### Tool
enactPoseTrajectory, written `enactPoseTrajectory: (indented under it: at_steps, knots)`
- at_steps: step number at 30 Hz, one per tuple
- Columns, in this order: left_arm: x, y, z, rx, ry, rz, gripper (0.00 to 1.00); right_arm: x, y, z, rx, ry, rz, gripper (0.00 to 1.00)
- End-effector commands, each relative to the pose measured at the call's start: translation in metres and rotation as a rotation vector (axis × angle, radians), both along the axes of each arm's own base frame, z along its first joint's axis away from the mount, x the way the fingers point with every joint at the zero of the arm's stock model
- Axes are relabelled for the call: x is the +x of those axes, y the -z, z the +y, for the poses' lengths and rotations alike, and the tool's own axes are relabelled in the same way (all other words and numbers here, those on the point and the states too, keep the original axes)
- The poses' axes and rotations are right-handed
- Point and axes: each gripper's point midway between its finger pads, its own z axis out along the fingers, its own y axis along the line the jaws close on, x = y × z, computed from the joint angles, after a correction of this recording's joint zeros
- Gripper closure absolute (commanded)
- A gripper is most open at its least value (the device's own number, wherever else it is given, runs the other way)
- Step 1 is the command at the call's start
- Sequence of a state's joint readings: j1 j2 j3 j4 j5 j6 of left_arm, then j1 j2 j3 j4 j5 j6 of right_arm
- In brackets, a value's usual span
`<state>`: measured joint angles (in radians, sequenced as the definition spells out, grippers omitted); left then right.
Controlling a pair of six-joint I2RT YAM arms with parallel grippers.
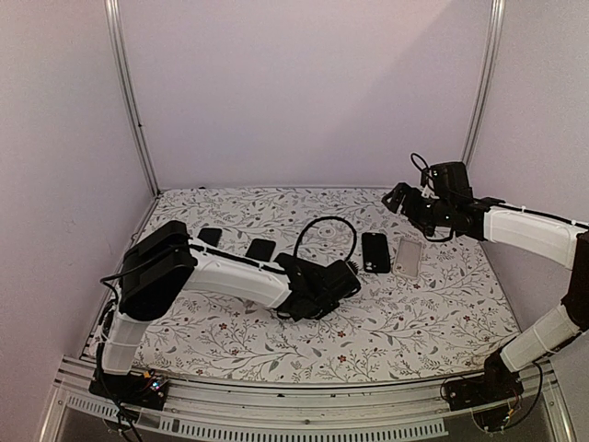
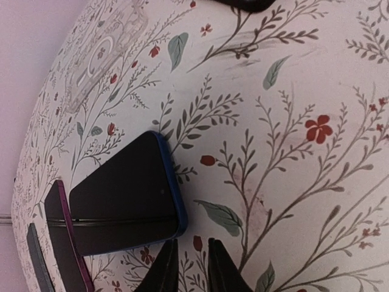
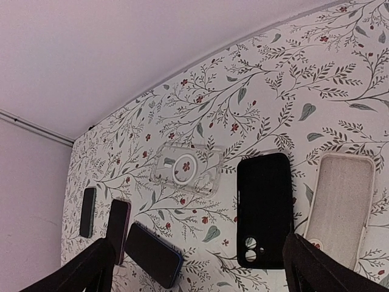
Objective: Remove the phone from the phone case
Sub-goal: Place the phone at the center of the board.
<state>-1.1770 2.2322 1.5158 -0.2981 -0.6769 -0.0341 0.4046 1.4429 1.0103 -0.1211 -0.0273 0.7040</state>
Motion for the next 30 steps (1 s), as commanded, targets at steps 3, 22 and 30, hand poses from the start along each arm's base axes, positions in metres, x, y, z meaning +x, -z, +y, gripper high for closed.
enactPoseTrajectory:
  at_steps: [3,22,30]
  knots:
    - [-0.003,-0.028,-0.015,-0.104,0.003,0.017,0.79,-0.005,-0.001,-0.004,-0.014,-0.001,-0.005,0.01]
    - [0.032,-0.172,0.027,-0.521,-0.064,0.017,0.37,0.001,-0.008,-0.013,-0.087,0.021,-0.049,0.01]
    - [0.054,-0.210,0.102,-0.692,-0.169,-0.010,0.06,0.003,-0.010,-0.027,-0.170,0.057,-0.094,0.01]
